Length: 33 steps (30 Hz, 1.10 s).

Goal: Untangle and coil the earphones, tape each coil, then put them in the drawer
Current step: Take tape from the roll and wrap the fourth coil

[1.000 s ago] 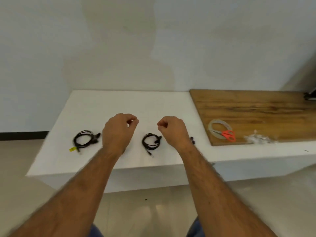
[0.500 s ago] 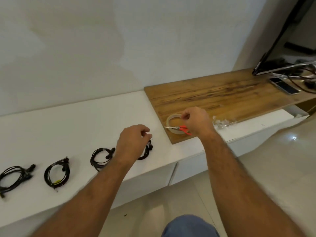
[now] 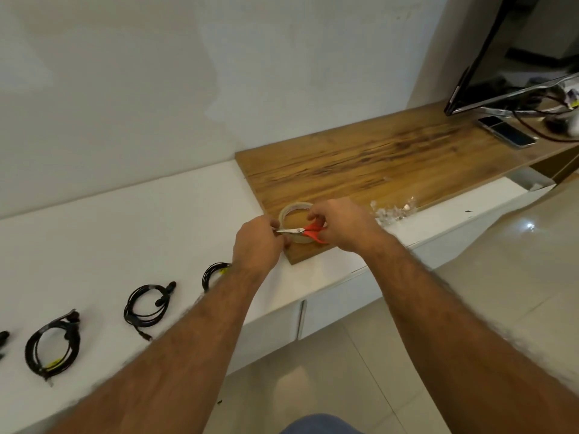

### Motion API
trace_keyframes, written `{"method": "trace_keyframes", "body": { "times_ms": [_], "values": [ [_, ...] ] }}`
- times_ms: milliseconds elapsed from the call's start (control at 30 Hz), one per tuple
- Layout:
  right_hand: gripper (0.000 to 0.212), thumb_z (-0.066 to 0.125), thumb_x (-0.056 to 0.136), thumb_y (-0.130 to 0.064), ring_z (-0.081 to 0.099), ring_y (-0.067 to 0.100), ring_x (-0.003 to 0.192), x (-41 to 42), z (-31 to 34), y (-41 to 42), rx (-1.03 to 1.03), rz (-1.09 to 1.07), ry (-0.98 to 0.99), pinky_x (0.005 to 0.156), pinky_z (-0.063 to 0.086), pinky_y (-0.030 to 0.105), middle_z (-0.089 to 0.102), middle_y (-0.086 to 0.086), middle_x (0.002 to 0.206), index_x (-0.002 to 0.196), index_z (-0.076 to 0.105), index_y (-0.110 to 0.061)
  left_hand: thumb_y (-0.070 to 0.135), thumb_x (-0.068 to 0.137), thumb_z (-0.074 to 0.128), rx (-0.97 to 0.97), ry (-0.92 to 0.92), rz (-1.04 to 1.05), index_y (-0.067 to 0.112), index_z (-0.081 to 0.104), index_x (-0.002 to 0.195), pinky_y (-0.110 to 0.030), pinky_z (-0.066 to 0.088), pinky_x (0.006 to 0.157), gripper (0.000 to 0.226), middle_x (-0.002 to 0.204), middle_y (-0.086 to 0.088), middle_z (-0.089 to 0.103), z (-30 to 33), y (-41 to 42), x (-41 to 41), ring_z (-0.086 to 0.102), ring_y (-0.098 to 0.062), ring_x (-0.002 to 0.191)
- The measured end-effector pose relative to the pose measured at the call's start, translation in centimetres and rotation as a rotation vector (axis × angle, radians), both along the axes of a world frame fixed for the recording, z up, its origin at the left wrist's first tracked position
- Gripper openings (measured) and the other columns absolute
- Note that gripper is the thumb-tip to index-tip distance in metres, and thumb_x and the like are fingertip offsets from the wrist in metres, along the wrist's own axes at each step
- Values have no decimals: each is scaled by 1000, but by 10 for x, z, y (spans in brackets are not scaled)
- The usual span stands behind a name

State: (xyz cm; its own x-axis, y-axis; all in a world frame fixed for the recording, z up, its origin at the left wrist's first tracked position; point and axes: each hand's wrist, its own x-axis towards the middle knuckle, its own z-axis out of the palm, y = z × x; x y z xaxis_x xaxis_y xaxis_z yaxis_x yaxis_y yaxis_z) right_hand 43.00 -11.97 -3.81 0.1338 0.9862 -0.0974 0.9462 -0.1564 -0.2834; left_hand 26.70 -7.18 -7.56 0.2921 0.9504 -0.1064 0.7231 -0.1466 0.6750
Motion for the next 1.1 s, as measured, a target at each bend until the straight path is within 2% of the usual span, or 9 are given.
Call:
{"method": "trace_keyframes", "body": {
  "times_ms": [133,233,333,433,567,700,900,1033,1100],
  "values": [
    [34,73,83,-38,64,15,93,0,-8,-1,26,51,-61,78,56,37,71,-7,103,116,65,-32,32,74,80,-26,-70,60,25,61,95,-26,41,63,30,92,4,66,-3,-1,2,61,-16,86],
    [25,70,85,-38,64,17,88,2,-6,-3,68,82,-114,73,56,36,70,-6,97,109,67,-32,32,72,81,-44,-87,91,27,61,91,-28,45,66,28,90,6,67,-3,-1,4,61,-16,86],
    [32,70,86,-36,64,16,97,7,1,-6,122,70,-90,78,54,34,71,-7,105,117,65,-29,30,75,79,-61,-116,111,27,64,97,-31,49,73,27,86,7,68,-4,-2,4,63,-16,87],
    [34,71,85,-37,64,13,98,10,6,-10,83,40,18,79,53,30,71,-8,107,117,66,-28,32,77,77,-59,-129,116,26,66,97,-29,48,70,23,84,7,67,-5,-4,5,63,-16,84],
    [23,75,82,-34,61,8,88,8,5,-11,14,18,123,67,49,25,69,-9,97,104,72,-30,34,76,78,-97,-172,133,26,63,88,-28,44,64,20,85,6,67,-2,-5,7,61,-15,80],
    [26,80,77,-27,62,6,83,8,2,-12,-50,-29,264,69,57,30,68,-9,92,103,72,-29,31,71,82,-184,-296,133,25,64,82,-27,41,61,22,83,2,68,-1,-2,8,58,-14,73],
    [34,82,73,-30,64,8,87,5,0,-11,-156,3,340,75,59,33,69,-8,93,105,70,-28,19,81,68,-116,-218,98,29,63,83,-25,44,62,12,84,6,67,-7,-3,6,60,-13,77],
    [38,84,71,-30,64,12,82,10,12,-15,-287,38,607,69,53,29,71,3,90,104,68,-30,23,89,60,-68,-138,97,27,60,86,-23,37,57,5,78,10,59,-4,-4,6,56,-12,77],
    [32,83,73,-28,60,10,76,8,15,-17,-172,0,695,67,50,28,68,2,85,102,68,-29,24,90,57,-64,-105,125,26,59,87,-25,37,59,4,80,9,60,-2,-3,7,57,-14,79]
  ]
}}
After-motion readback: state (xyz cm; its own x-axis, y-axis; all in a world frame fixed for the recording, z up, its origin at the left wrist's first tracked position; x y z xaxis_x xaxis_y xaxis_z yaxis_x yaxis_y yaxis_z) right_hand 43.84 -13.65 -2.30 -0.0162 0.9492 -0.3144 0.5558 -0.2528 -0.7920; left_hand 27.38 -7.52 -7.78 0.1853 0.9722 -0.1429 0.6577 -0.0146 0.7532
